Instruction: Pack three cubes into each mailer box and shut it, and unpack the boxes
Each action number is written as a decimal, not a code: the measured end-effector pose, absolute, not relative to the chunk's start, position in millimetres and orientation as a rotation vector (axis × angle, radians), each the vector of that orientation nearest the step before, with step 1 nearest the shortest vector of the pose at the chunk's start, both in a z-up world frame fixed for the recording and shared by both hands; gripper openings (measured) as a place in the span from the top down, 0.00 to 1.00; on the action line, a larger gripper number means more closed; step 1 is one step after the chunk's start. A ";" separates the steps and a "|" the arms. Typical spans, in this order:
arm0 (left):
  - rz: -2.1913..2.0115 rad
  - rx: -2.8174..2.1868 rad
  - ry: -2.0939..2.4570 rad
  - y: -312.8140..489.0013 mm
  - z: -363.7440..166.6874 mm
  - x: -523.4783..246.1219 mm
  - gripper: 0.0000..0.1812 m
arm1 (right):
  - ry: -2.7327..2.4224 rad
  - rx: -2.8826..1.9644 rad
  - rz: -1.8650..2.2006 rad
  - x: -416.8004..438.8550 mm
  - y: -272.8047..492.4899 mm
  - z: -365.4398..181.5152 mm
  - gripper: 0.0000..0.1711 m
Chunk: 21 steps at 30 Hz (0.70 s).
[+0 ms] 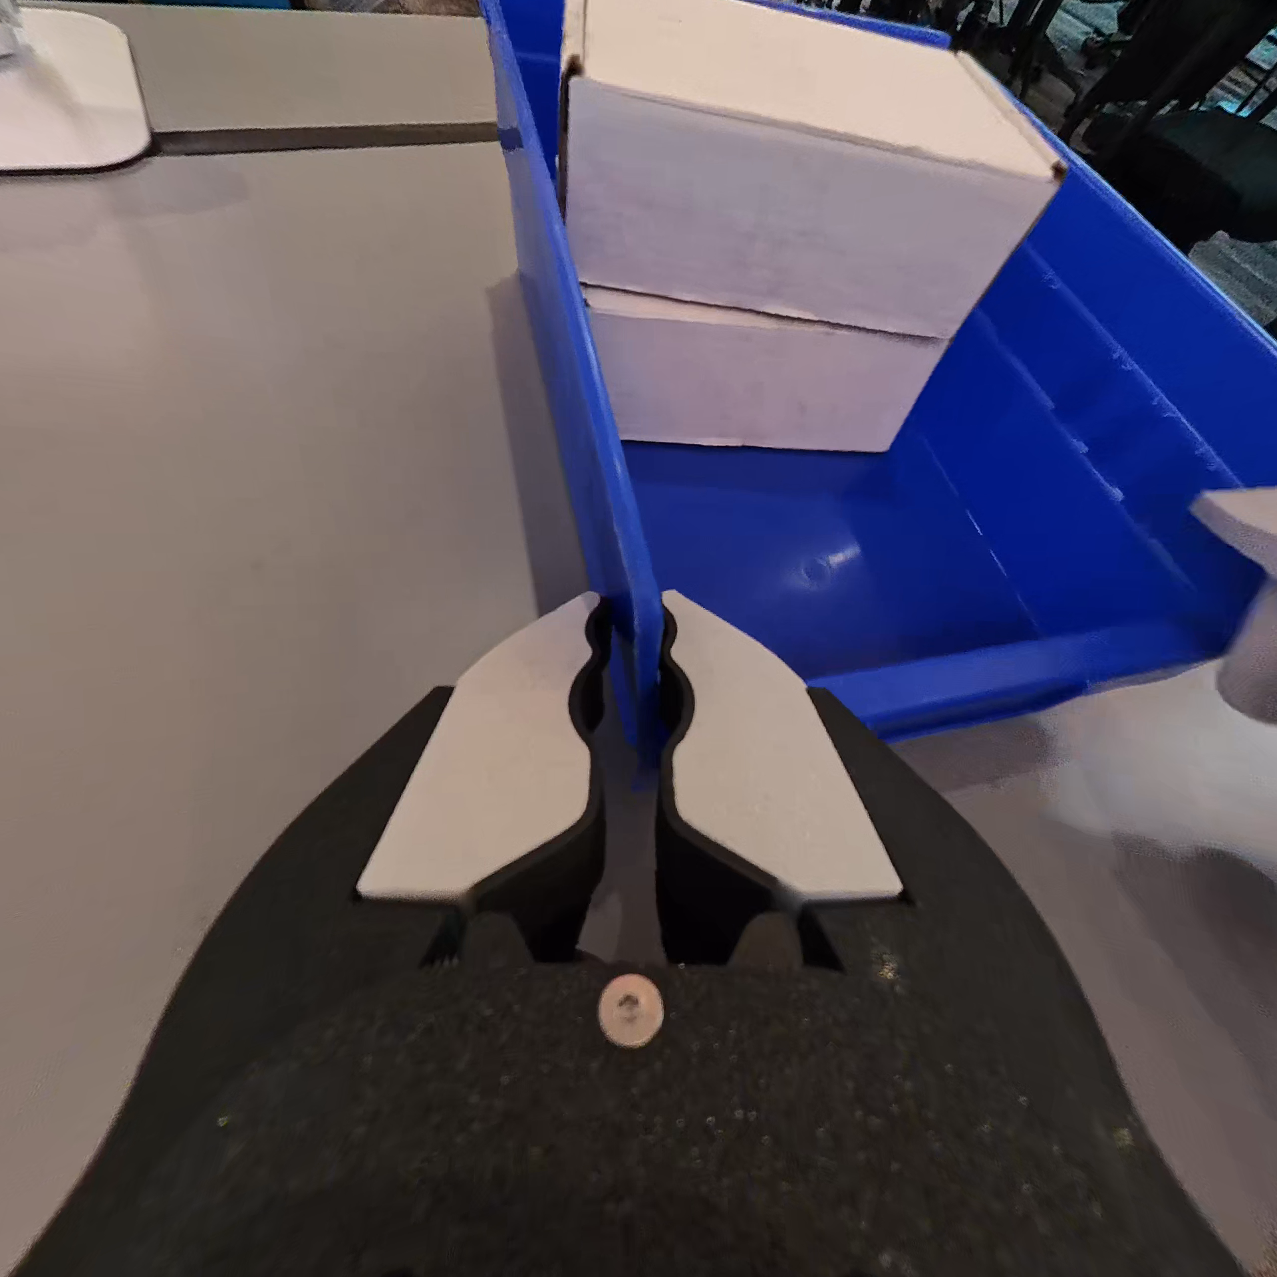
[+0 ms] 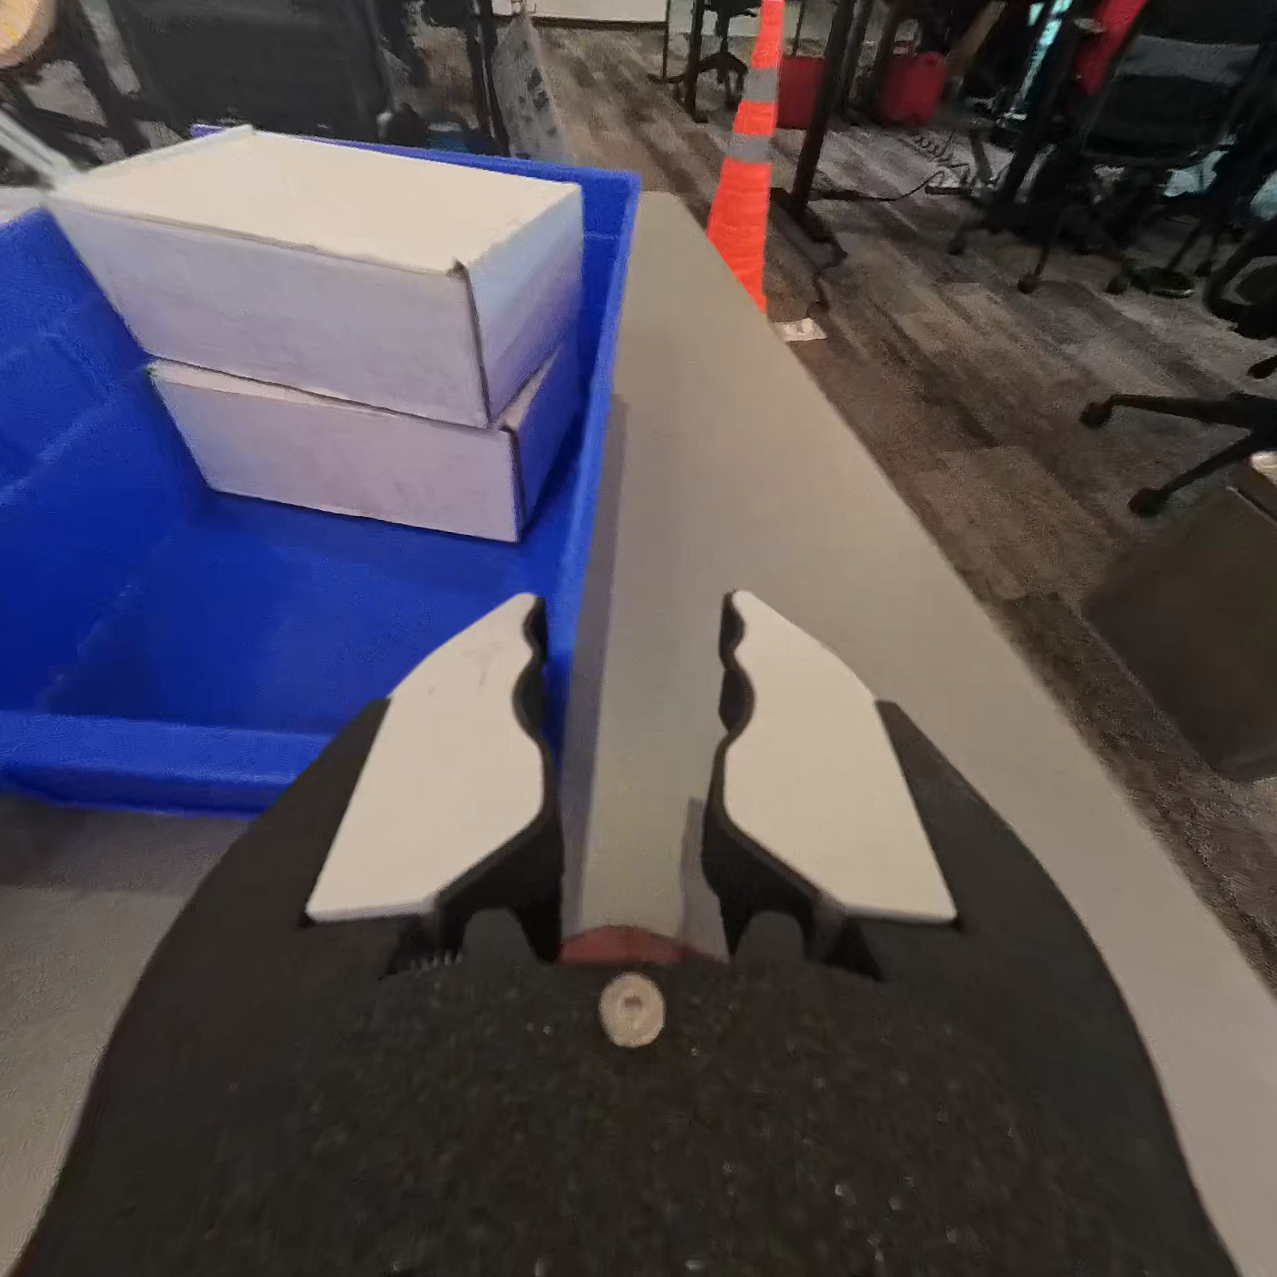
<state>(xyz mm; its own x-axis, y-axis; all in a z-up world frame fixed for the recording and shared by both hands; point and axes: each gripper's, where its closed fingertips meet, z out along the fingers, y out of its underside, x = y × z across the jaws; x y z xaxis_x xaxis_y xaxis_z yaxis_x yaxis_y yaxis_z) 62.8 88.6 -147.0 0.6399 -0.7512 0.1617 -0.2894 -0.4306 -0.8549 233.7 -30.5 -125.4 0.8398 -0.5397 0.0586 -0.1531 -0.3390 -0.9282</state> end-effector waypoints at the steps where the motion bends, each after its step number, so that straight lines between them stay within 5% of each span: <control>1: -0.681 -1.997 0.818 87.8 -145.8 55.2 0.94 | 0.473 -1.912 -0.294 211.4 -14.4 -126.0 0.88; 3: -0.657 -1.973 0.792 92.8 -136.4 31.8 0.95 | 0.652 -1.924 -0.184 190.7 -7.8 -127.2 0.97; 10: -0.457 -1.844 0.662 137.4 -76.4 -105.2 0.97 | 0.543 -1.961 -0.055 63.1 50.9 -111.1 0.97; 21: -0.291 -1.939 0.501 180.7 -132.1 -273.0 0.99 | 0.224 -1.973 -0.023 -87.6 129.5 -126.2 0.97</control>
<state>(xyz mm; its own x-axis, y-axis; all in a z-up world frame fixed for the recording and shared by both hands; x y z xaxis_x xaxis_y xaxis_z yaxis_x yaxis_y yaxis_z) -273.0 180.7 -132.1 0.8821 -0.4704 -0.0244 -0.2119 -0.3499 -0.9125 -87.6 129.5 -126.2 0.9819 -0.1681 -0.0870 -0.1467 -0.3855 -0.9110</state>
